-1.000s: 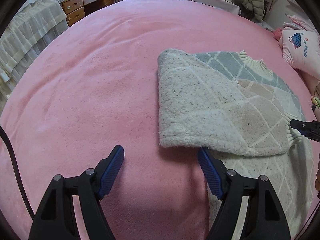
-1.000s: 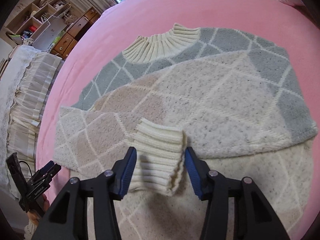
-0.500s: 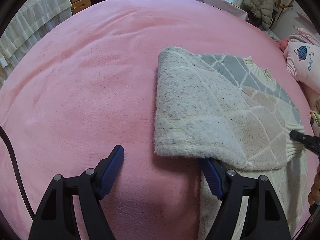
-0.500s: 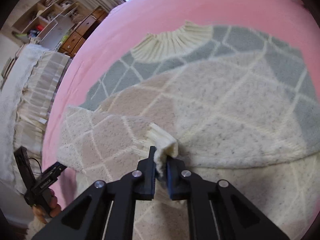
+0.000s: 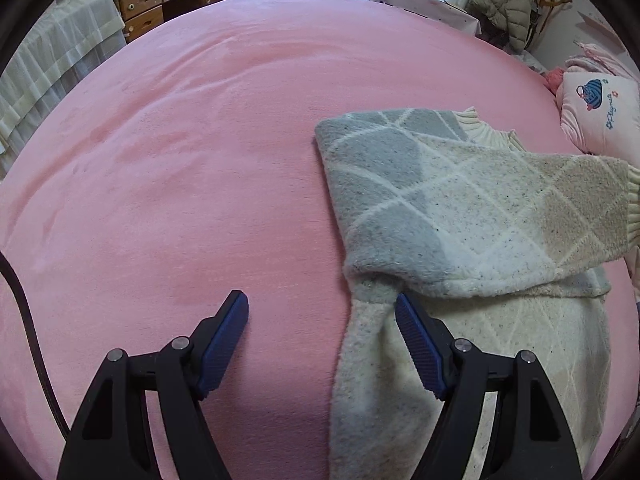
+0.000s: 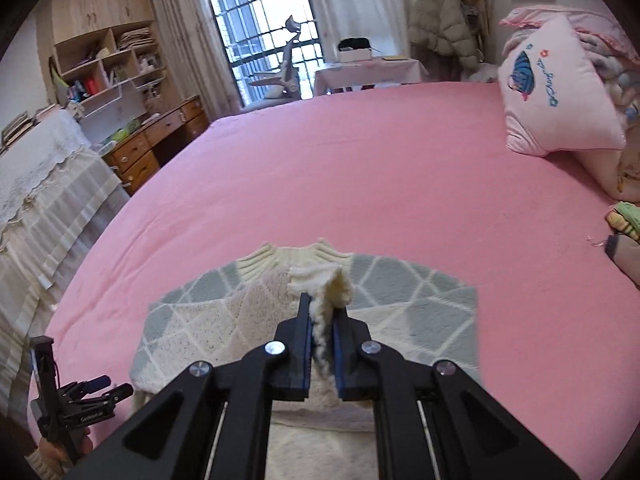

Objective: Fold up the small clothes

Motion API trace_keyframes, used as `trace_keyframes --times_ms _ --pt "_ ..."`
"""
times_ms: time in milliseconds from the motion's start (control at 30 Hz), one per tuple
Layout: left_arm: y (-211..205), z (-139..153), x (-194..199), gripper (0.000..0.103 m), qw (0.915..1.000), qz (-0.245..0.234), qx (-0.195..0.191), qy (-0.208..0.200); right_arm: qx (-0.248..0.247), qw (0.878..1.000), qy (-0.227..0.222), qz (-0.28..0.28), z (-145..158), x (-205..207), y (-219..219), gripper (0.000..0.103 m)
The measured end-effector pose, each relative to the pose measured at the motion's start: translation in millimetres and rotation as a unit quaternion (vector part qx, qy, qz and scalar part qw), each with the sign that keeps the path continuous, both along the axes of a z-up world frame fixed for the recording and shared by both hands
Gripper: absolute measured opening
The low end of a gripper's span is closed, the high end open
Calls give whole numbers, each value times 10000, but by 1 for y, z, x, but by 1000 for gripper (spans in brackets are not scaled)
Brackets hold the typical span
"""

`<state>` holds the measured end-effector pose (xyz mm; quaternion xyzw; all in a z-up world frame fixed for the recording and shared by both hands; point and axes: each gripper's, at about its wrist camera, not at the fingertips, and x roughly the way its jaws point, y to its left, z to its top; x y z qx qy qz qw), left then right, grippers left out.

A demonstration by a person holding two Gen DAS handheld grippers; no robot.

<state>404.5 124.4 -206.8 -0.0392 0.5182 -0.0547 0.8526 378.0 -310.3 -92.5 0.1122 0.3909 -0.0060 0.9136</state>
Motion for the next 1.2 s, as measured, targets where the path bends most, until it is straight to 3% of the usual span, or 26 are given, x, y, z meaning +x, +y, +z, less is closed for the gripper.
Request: trace_keyframes --times_ms 200,367,600,700,733,867,1033,1133,1200 --pt "-3 -7 3 75 9998 118 76 141 -127 9985 528 -84 -41 9 -15 8" --pt "-10 -9 -1 75 9997 20 172 155 80 9953 940 -211 -77 13 -21 8" --pt "-34 -12 10 75 9996 86 281 58 -1 9947 997 -238 -85 14 -17 8" --pt "-31 -17 20 57 9974 583 418 54 -59 9944 1021 -245 -86 15 -17 8" --pt "-24 -21 22 47 9961 814 277 176 -62 9943 1034 -267 -87 16 -19 8" --pt "-2 -23 9 33 9921 1170 -424 182 108 9922 1182 -391 -96 18 -33 8" --pt "17 -26 -15 31 9879 1311 -814 125 272 9888 1396 -448 -111 20 -43 10" --pt "35 -31 -25 31 9837 1417 -1095 148 432 9862 1483 -588 -113 17 -50 21" --pt "37 -30 -29 31 9853 1370 -1010 155 663 9837 1524 -686 -111 13 -60 25"
